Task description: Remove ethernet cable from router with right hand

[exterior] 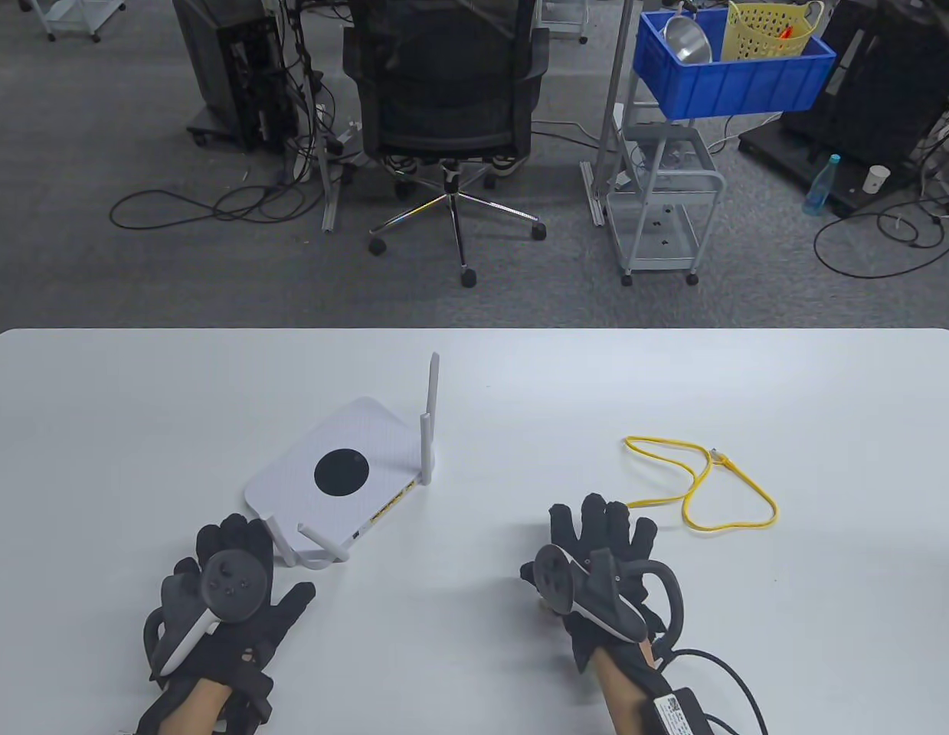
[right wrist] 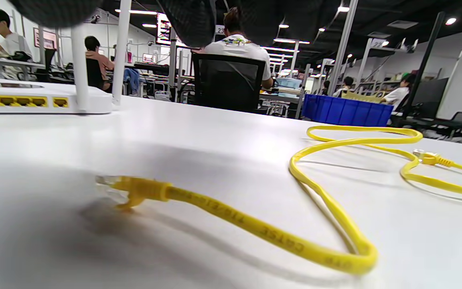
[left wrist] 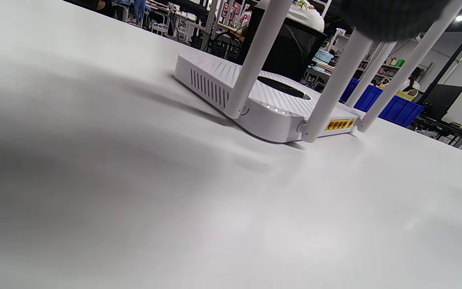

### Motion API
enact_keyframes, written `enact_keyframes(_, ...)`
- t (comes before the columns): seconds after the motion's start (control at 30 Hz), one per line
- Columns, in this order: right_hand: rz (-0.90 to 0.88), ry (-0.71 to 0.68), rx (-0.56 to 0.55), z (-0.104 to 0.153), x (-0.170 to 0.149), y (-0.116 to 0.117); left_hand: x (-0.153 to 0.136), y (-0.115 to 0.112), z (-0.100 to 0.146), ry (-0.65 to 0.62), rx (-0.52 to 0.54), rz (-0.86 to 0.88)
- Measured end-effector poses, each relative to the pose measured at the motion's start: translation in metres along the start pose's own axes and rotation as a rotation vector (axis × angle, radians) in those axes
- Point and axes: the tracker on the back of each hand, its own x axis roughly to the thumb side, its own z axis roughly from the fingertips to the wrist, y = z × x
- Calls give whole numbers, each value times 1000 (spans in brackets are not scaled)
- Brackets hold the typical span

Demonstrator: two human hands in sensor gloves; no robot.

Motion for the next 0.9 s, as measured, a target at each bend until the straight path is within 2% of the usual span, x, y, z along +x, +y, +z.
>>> enact_keyframes(0.07,-47,-26,22,2,-1,0,0,-1,0,0,-1,-5)
enact_keyframes(0.17,-158,-68,147,4,1,8,0,-1,-1,1,-3,-7)
enact_keyframes(0.27,-156,-89,214,4,7,13,0,-1,-1,-1,-3,-7)
enact_keyframes(0.67,-112,-90,145,6,15,13,1,-1,-2,-10,-1,-10)
enact_keyframes(0.9,-108,-75,167,5,14,15,1,-2,-1,-9,-2,-13)
